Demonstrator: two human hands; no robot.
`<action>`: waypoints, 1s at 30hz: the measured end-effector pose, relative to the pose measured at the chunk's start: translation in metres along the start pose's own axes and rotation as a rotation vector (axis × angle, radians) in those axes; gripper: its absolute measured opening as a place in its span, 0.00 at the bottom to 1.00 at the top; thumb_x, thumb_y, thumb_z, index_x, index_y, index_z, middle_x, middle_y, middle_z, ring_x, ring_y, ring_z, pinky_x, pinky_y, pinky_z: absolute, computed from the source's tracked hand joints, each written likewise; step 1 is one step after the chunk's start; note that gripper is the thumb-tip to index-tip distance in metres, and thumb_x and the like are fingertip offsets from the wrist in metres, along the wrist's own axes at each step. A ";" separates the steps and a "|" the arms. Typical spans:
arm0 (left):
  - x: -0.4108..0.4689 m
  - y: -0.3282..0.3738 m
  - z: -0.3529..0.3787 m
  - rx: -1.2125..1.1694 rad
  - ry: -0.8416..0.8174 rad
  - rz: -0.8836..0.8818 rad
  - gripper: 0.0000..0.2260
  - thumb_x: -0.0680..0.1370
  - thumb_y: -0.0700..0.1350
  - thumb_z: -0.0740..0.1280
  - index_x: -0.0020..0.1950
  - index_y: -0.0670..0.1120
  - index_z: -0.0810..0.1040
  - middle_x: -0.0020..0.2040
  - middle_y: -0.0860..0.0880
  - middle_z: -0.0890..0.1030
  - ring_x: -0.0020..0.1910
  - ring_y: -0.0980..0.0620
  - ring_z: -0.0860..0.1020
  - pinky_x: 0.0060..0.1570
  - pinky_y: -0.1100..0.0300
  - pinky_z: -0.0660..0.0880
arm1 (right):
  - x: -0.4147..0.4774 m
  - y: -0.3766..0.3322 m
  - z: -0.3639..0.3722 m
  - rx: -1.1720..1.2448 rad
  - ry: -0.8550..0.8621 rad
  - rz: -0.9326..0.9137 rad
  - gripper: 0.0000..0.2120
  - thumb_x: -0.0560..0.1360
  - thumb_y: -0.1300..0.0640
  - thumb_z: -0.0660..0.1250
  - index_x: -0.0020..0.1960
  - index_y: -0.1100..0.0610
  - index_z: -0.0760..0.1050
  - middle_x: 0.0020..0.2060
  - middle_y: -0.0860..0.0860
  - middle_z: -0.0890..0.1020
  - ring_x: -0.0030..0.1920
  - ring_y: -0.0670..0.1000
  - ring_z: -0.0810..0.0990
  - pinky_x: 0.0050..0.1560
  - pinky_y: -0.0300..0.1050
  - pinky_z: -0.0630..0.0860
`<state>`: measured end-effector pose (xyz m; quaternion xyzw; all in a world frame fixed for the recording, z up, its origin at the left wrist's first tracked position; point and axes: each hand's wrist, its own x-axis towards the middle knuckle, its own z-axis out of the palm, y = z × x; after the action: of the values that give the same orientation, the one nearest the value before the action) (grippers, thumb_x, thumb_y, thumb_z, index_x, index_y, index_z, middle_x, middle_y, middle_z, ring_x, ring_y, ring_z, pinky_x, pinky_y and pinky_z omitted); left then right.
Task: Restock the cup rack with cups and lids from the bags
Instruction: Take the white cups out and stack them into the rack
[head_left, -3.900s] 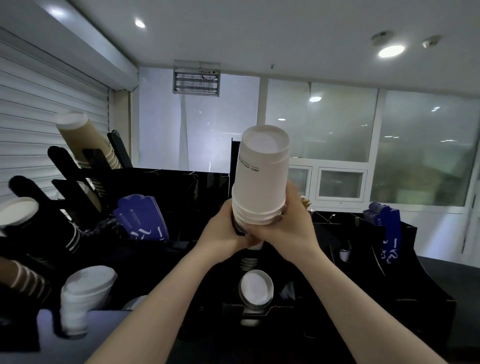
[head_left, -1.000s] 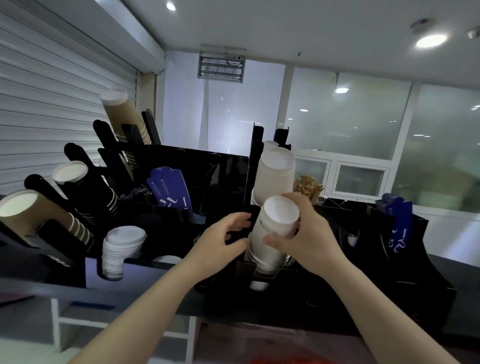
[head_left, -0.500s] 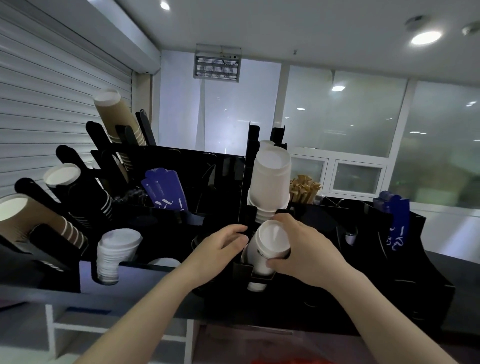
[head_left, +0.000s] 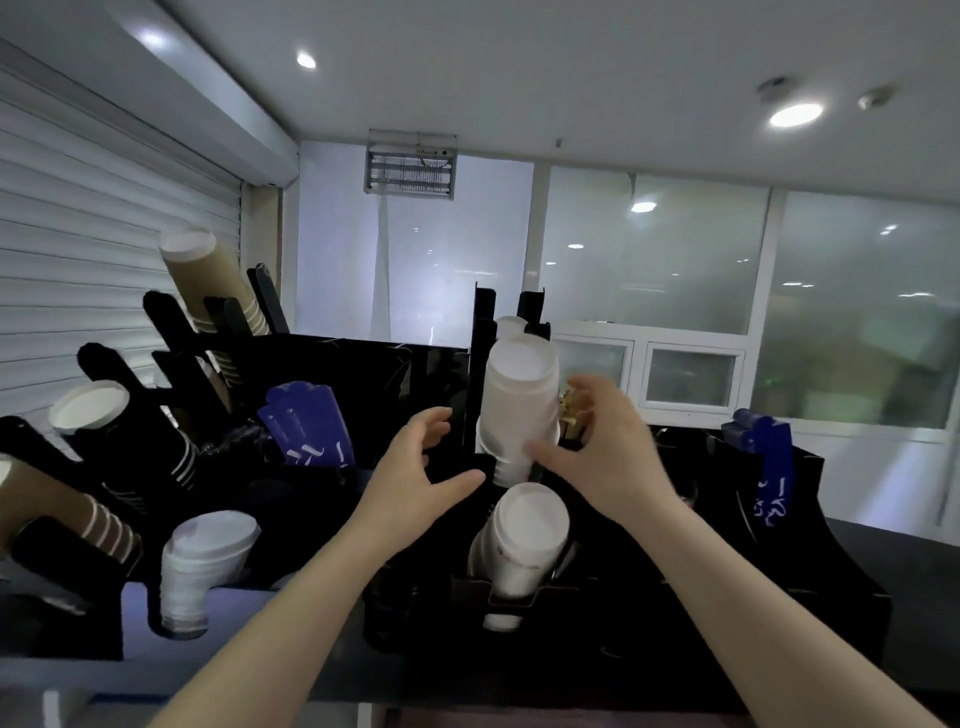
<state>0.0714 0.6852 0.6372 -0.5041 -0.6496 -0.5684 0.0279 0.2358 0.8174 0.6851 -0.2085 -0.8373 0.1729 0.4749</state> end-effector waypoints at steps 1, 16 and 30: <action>0.011 0.001 0.001 0.021 -0.083 -0.042 0.36 0.69 0.47 0.76 0.72 0.53 0.63 0.66 0.58 0.69 0.66 0.61 0.67 0.66 0.62 0.65 | 0.008 -0.001 0.004 0.000 -0.081 0.014 0.36 0.61 0.46 0.78 0.64 0.47 0.67 0.53 0.43 0.74 0.52 0.44 0.73 0.50 0.41 0.70; 0.057 -0.025 0.012 -0.168 -0.376 -0.169 0.28 0.60 0.43 0.70 0.61 0.51 0.76 0.53 0.52 0.83 0.54 0.55 0.80 0.55 0.59 0.75 | 0.042 0.026 0.033 0.221 -0.406 0.121 0.27 0.54 0.51 0.82 0.51 0.49 0.79 0.45 0.45 0.85 0.50 0.45 0.82 0.57 0.51 0.77; 0.049 0.009 0.004 -0.371 -0.447 -0.194 0.27 0.73 0.33 0.69 0.70 0.49 0.68 0.57 0.42 0.81 0.58 0.48 0.79 0.60 0.57 0.74 | 0.037 0.011 0.016 0.472 -0.418 0.112 0.20 0.63 0.62 0.80 0.51 0.52 0.79 0.46 0.47 0.85 0.49 0.45 0.82 0.53 0.44 0.79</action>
<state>0.0561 0.7172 0.6718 -0.5488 -0.5700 -0.5522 -0.2627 0.2070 0.8440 0.6984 -0.0983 -0.8408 0.4271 0.3178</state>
